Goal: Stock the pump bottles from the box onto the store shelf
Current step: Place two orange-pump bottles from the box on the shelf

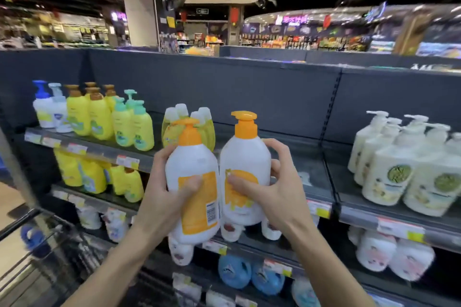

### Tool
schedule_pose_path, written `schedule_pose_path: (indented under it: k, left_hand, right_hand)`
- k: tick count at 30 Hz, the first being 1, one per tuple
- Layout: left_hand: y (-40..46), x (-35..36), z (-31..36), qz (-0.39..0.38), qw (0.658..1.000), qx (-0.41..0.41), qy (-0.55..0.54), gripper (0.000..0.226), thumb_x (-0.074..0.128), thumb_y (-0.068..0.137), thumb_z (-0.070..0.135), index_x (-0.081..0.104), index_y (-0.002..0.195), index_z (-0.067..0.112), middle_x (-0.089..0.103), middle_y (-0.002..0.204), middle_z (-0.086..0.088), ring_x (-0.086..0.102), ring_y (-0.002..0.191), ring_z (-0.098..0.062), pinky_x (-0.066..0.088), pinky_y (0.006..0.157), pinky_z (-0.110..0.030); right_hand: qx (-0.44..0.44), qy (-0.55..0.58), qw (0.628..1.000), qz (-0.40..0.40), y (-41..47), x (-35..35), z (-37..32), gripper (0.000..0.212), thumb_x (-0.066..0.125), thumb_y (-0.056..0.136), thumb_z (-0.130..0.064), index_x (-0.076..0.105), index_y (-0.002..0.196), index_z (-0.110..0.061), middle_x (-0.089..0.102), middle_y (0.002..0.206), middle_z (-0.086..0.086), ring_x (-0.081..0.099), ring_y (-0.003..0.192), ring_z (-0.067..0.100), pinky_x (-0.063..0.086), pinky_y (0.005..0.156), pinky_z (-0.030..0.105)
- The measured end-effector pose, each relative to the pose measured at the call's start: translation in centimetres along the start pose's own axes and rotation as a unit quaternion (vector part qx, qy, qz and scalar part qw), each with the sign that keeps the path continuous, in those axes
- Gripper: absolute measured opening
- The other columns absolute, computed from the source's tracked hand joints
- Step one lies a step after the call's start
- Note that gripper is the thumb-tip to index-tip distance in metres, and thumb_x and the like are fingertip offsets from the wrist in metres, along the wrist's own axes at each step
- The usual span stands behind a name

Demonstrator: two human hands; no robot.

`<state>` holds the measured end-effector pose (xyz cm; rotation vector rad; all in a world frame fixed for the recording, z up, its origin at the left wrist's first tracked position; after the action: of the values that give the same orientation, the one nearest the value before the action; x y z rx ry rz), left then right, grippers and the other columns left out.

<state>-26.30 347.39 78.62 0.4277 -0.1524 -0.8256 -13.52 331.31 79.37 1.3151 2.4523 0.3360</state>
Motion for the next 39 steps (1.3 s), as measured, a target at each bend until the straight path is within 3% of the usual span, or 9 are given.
schedule_pose_path:
  k: [2,6,11,17,23,27,31,34,39]
  left_hand:
    - [0.9,0.9,0.2,0.000,1.000,-0.001,0.002,0.070,0.091,0.059,0.024,0.046,0.112,0.035,0.068,0.093,0.018,0.068,0.079,0.006,0.054,0.059,-0.015]
    - [2.3,1.2,-0.4,-0.022,0.999,-0.023,0.026,0.070,0.086,0.045,0.048,0.056,0.106,0.033,0.071,0.095,0.016,0.069,0.081,0.000,0.056,0.060,-0.020]
    - [3.4,1.1,-0.7,-0.057,0.997,-0.045,0.040,0.060,0.089,0.053,0.046,0.063,0.105,0.033,0.073,0.097,0.009,0.070,0.083,-0.005,0.055,0.057,-0.021]
    - [5.6,0.8,-1.3,-0.072,0.991,-0.079,0.085,0.071,0.089,0.030,0.054,0.067,0.097,0.047,0.073,0.099,0.016,0.070,0.083,-0.002,0.058,0.067,-0.029]
    - [9.0,3.5,-0.6,-0.058,0.986,-0.050,0.151,0.075,0.093,0.036,0.046,0.058,0.101,0.060,0.067,0.102,0.027,0.062,0.093,0.005,0.051,0.069,-0.017]
    - [11.2,5.2,-0.8,-0.066,0.987,-0.059,0.137,0.076,0.091,0.034,0.049,0.061,0.104,0.056,0.070,0.105,0.023,0.065,0.095,0.002,0.052,0.078,-0.023]
    - [12.5,7.1,-1.6,-0.109,0.984,-0.061,0.129,0.076,0.094,0.039,0.037,0.063,0.107,0.050,0.072,0.107,0.017,0.067,0.099,-0.003,0.055,0.081,-0.027]
    - [13.1,8.0,-2.3,-0.130,0.981,-0.060,0.130,0.077,0.097,0.043,0.027,0.064,0.109,0.049,0.073,0.105,0.016,0.067,0.098,-0.004,0.057,0.079,-0.024]
    - [14.2,8.2,-3.7,-0.135,0.982,-0.065,0.115,0.075,0.092,0.039,0.036,0.064,0.107,0.049,0.074,0.104,0.014,0.068,0.098,-0.006,0.055,0.074,-0.017]
  right_hand:
    - [0.002,-0.003,1.000,0.028,0.2,-0.8,-0.4,0.071,0.091,0.064,-0.031,0.048,0.119,-0.046,0.071,0.101,-0.004,0.072,0.084,0.009,0.062,0.074,0.039]
    - [0.030,0.010,0.998,0.052,0.8,-1.4,0.2,0.070,0.091,0.065,-0.027,0.048,0.117,-0.045,0.073,0.101,0.000,0.073,0.085,0.013,0.062,0.075,0.042]
    - [0.079,0.032,0.995,0.056,4.0,-1.4,2.5,0.077,0.092,0.063,-0.023,0.045,0.121,-0.042,0.071,0.108,0.000,0.073,0.091,0.016,0.062,0.076,0.044]
    - [0.081,0.002,0.994,0.068,13.8,-2.2,6.7,0.076,0.092,0.057,-0.031,0.049,0.119,-0.041,0.070,0.108,-0.005,0.072,0.091,0.015,0.061,0.078,0.043]
    - [0.076,-0.041,0.994,0.061,22.8,-2.3,12.2,0.074,0.089,0.054,-0.040,0.044,0.113,-0.045,0.064,0.105,-0.007,0.067,0.094,0.018,0.058,0.081,0.046]
    - [0.070,-0.036,0.994,0.073,26.2,-1.9,15.2,0.072,0.088,0.059,-0.034,0.043,0.116,-0.039,0.061,0.109,-0.007,0.062,0.097,0.016,0.056,0.078,0.038]
    - [0.076,-0.047,0.994,0.065,28.1,-1.2,18.2,0.075,0.086,0.059,-0.034,0.043,0.119,-0.037,0.058,0.112,-0.005,0.058,0.102,0.020,0.050,0.070,0.031]
    - [0.083,-0.056,0.992,0.071,28.8,-1.3,19.8,0.077,0.085,0.057,-0.036,0.042,0.121,-0.037,0.056,0.114,-0.004,0.056,0.104,0.021,0.052,0.074,0.035]
    - [0.081,-0.067,0.991,0.087,29.7,-1.2,20.8,0.075,0.084,0.057,-0.040,0.040,0.118,-0.040,0.056,0.112,-0.006,0.056,0.106,0.023,0.055,0.081,0.042]
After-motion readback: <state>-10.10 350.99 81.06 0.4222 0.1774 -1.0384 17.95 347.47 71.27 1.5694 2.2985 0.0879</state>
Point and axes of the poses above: each hand's wrist, its own y-axis towards the middle knuckle, its own x-axis out of the palm, z = x × y, the point moved 5 cm from there along y, towards the middle knuckle
